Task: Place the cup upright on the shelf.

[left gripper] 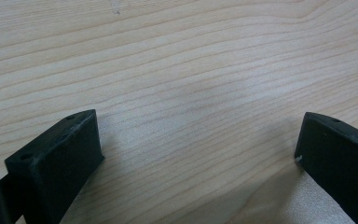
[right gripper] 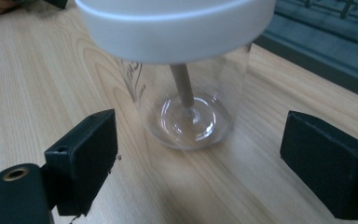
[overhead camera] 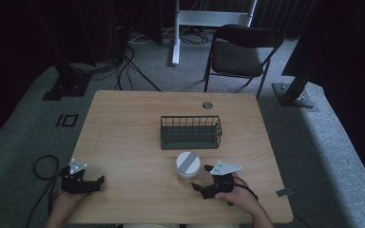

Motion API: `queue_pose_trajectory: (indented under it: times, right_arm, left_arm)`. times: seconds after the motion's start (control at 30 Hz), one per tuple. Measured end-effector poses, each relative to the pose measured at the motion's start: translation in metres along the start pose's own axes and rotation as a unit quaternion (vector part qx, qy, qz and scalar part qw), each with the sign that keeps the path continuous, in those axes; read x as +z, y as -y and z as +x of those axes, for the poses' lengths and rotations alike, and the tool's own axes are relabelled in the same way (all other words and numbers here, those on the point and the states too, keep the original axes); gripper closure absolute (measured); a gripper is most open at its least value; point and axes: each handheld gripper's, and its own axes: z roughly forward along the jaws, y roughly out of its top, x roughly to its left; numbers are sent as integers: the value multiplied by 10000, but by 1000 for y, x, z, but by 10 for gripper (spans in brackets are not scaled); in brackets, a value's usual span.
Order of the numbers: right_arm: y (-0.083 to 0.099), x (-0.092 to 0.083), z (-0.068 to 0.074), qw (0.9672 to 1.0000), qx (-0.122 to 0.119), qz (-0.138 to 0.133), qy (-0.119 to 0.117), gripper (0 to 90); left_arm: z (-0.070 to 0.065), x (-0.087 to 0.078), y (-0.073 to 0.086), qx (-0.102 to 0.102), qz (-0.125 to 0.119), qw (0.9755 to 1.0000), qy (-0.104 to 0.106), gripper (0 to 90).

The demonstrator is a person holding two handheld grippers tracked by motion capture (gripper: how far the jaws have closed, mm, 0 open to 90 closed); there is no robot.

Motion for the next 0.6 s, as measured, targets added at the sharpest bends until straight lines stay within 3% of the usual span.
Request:
queue_pose_trajectory:
  times: [0.33,0.6]
  right_arm:
    - [-5,8,6,9999,-115,-26,-51,109]
    - [-8,15,9,9996,-28,-263,-69,109]
  left_arm:
    - [0,0,0,-1,0,10000,-1,6]
    - [0,0,0,-1,1,10000,-1,6]
